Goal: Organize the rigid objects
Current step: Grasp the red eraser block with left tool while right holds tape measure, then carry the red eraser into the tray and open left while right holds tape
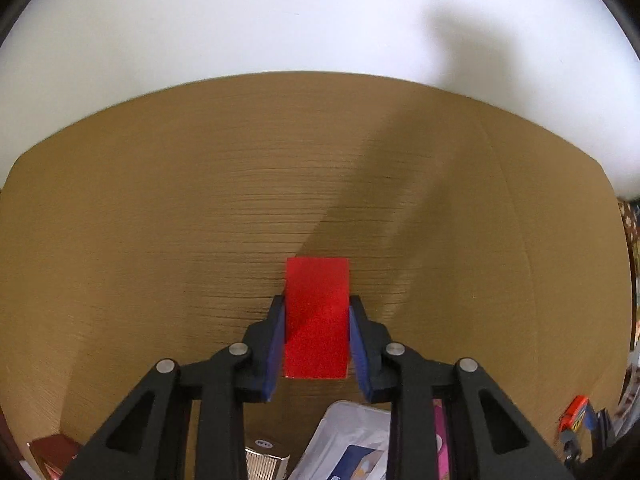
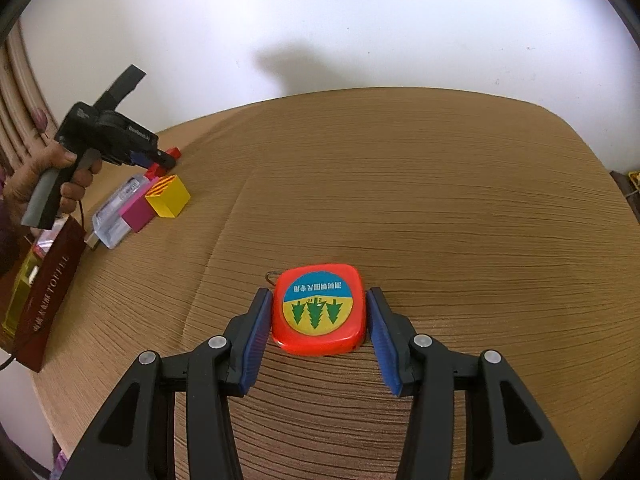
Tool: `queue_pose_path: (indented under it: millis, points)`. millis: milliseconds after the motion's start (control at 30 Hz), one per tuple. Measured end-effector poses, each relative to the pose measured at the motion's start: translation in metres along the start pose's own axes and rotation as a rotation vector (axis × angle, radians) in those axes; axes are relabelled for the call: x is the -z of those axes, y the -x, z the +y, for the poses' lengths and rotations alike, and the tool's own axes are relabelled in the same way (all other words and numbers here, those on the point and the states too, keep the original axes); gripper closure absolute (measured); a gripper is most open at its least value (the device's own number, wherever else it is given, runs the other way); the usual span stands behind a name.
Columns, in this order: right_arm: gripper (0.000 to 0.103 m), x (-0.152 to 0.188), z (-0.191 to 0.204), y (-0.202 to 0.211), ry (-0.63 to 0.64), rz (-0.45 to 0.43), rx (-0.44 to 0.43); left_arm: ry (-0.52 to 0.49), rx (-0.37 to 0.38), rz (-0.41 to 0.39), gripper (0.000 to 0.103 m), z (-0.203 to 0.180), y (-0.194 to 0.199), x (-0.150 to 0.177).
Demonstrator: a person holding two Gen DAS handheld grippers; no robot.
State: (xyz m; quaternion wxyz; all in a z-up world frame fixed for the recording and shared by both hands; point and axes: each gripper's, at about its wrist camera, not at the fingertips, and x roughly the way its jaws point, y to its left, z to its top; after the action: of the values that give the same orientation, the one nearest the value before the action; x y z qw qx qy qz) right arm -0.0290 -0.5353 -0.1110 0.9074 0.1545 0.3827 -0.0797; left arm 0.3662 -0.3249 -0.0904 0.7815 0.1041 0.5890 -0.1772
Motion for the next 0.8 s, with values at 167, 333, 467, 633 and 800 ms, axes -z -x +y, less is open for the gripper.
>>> queue_pose_path:
  millis: [167, 333, 467, 633, 800]
  points:
    - [0.058, -0.001, 0.002, -0.002, 0.007, 0.002, 0.008, 0.032, 0.026, -0.068, 0.073, 0.0, 0.035, 0.02]
    - [0.058, -0.001, 0.004, -0.004, 0.012, 0.004, 0.016, 0.098, 0.067, -0.191, 0.073, 0.014, 0.117, 0.072]
    - [0.058, -0.001, 0.007, -0.005, 0.022, 0.006, 0.029, 0.115, 0.048, -0.294, 0.073, 0.03, 0.187, 0.131]
    - [0.058, -0.001, 0.011, -0.008, 0.033, 0.009, 0.047, 0.226, 0.013, -0.312, 0.073, 0.082, 0.238, 0.214]
    - [0.058, -0.001, 0.017, -0.012, 0.055, 0.016, 0.069, 0.347, -0.065, -0.251, 0.073, 0.144, 0.246, 0.291]
